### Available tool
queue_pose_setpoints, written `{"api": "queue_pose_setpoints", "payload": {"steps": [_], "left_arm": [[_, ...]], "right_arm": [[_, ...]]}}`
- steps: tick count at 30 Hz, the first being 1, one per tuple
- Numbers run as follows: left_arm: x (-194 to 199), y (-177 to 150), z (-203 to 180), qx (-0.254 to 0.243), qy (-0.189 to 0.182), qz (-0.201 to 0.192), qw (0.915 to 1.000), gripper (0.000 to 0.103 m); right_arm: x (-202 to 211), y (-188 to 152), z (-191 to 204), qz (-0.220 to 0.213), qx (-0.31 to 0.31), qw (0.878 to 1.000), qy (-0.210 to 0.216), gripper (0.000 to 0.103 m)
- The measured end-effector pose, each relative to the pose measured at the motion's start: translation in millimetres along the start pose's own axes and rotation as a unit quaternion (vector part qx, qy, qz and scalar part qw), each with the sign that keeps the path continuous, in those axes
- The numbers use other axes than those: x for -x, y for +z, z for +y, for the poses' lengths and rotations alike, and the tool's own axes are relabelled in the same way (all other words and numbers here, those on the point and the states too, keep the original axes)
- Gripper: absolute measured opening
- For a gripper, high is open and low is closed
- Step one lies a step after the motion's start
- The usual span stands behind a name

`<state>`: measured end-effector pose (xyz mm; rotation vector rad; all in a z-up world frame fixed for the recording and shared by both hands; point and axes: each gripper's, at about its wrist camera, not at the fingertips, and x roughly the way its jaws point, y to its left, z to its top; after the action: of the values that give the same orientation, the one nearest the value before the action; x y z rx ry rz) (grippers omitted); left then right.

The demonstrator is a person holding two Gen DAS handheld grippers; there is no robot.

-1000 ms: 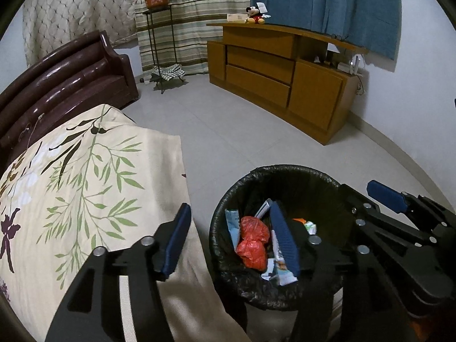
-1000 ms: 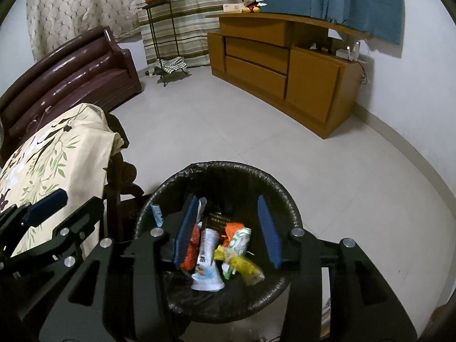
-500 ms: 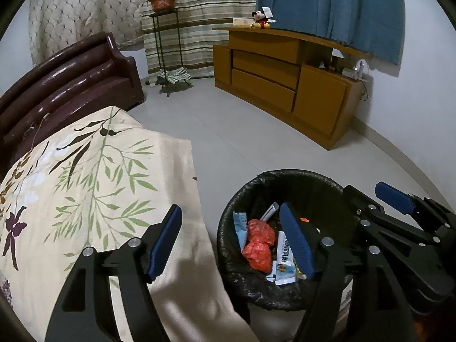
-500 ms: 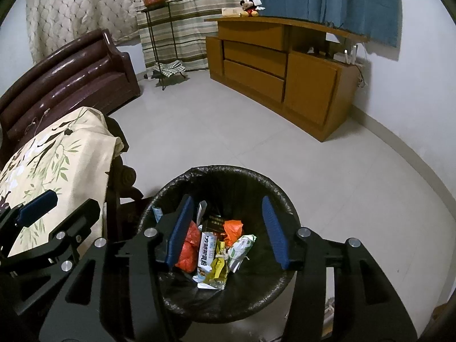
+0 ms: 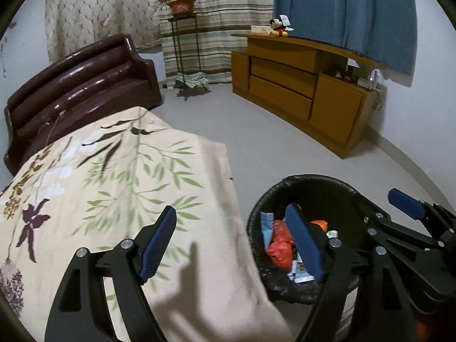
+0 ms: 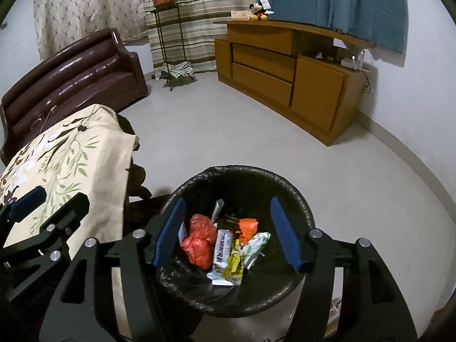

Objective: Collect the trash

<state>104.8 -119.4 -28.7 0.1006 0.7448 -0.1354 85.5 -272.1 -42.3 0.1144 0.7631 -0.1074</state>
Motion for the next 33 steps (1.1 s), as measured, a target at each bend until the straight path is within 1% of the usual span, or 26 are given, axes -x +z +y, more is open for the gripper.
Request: {"api": "queue_pose_setpoints", "payload": {"steps": [7, 9, 16, 22, 27, 33], "left_arm": [[22.5, -5.2, 20.5, 0.012, 0.007, -0.014, 0.9998, 0.077], [28.4, -7.3, 28.3, 0.016, 0.015, -0.016, 0.9996, 0.079], [51.3, -13.2, 51.5, 0.031, 0.026, -0.028, 0.9988, 0.079], [68.0, -18.5, 63.4, 0.034, 0.04, -0.043, 0.9977, 0.079], [77.1, -21.3, 74.7, 0.041, 0.05, -0.051, 0.9966, 0.08], [83.2, -22.9, 83.0, 0.048, 0.049, -0.057, 0.996, 0.08]], "right_arm": [[18.8, -2.4, 18.7, -0.011, 0.01, 1.0, 0.011, 0.065], [23.8, -2.6, 22.9, -0.015, 0.014, 1.0, 0.014, 0.065], [46.7, -3.4, 42.0, -0.033, 0.027, 0.999, 0.026, 0.066], [66.4, -4.6, 54.5, -0.049, 0.034, 0.998, 0.032, 0.067], [76.9, -4.4, 61.0, -0.059, 0.039, 0.997, 0.036, 0.067], [85.6, -5.1, 66.4, -0.067, 0.045, 0.996, 0.037, 0.067]]}}
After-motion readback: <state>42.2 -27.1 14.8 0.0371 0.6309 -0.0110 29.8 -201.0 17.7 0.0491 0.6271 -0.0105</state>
